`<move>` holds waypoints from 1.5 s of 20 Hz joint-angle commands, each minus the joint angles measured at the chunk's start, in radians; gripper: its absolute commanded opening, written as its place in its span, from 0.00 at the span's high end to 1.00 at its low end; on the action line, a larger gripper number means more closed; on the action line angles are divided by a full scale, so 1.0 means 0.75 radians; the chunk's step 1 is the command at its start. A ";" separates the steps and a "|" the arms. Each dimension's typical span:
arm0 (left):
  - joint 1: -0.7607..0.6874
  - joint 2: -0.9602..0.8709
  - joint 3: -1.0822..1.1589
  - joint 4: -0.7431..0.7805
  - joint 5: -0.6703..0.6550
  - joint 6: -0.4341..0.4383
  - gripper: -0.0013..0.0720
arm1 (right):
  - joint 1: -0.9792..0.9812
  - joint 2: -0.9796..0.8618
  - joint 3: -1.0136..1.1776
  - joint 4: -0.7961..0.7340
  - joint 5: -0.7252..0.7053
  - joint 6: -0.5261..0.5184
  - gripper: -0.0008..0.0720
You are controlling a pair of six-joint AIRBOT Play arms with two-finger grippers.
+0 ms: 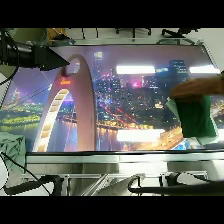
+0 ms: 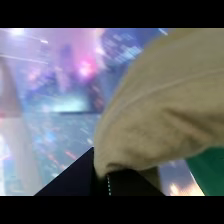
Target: Fold the shirts.
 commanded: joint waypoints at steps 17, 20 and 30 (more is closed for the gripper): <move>0.002 -0.002 -0.001 0.003 -0.044 0.061 0.96 | -0.054 0.308 -0.752 -0.679 -0.121 0.174 0.43; 0.002 -0.002 -0.001 0.003 -0.051 0.061 0.96 | -0.054 0.308 -0.537 -0.681 -0.099 0.165 0.44; 0.000 -0.002 -0.001 0.002 -0.011 0.040 0.97 | 0.012 0.276 -0.183 -0.098 -0.094 0.165 0.87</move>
